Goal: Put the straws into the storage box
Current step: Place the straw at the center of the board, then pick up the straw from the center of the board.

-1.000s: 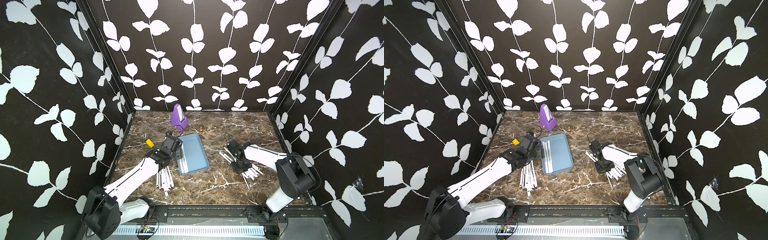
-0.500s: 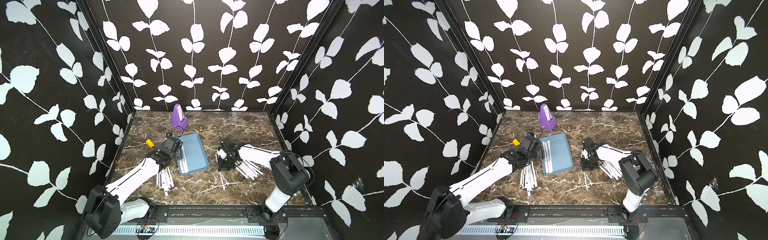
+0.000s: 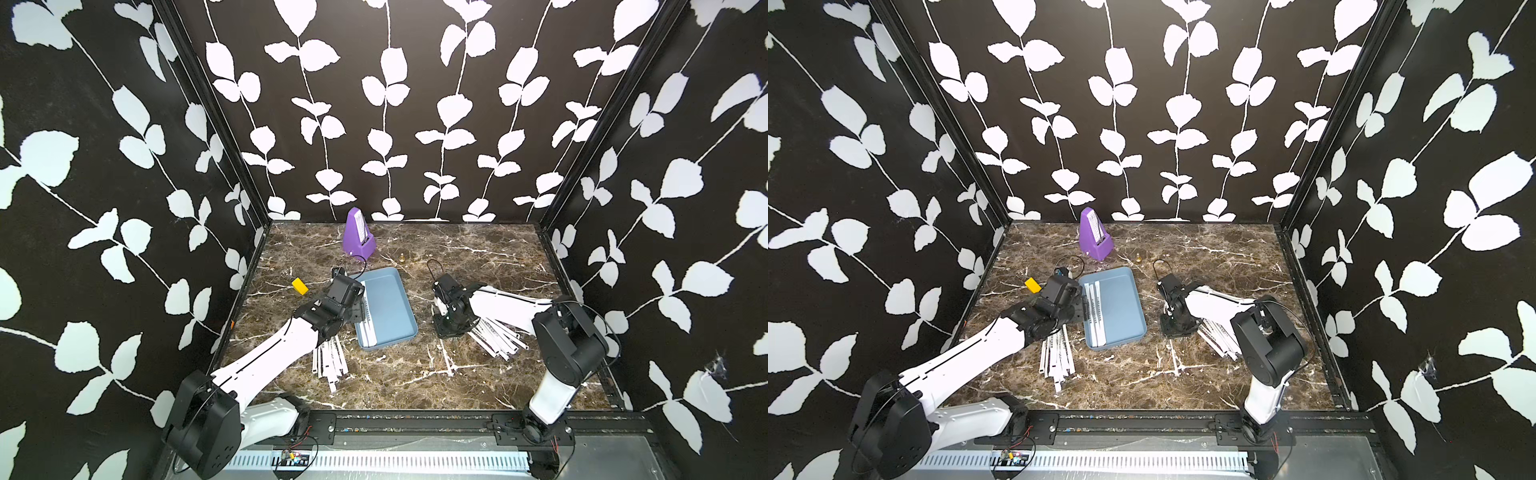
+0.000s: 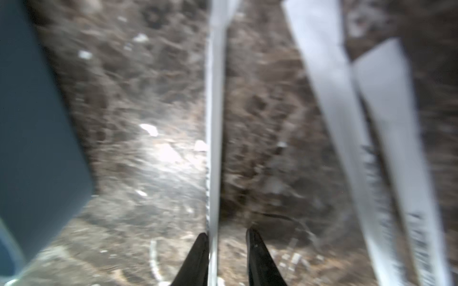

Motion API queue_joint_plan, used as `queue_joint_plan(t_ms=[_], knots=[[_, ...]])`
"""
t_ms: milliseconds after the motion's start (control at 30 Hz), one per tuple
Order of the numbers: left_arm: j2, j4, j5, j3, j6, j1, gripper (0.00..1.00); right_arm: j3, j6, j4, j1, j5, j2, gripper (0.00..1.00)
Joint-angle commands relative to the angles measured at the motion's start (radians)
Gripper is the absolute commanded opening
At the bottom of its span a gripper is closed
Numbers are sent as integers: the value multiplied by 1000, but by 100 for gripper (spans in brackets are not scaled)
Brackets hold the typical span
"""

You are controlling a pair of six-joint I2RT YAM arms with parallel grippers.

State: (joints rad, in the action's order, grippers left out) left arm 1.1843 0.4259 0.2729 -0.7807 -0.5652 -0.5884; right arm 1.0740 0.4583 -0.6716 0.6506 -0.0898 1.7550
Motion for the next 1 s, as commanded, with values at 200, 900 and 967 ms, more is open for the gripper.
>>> queue_joint_plan(t_ms=[200, 900, 967], knots=[[-38, -3, 11, 20, -1, -4, 69, 49, 17, -97, 94, 135, -36, 29], [-51, 0, 11, 47, 2, -4, 69, 60, -56, -125, 110, 196, 11, 23], [-54, 6, 12, 50, 4, -1, 69, 72, -56, -140, 111, 197, -4, 24]])
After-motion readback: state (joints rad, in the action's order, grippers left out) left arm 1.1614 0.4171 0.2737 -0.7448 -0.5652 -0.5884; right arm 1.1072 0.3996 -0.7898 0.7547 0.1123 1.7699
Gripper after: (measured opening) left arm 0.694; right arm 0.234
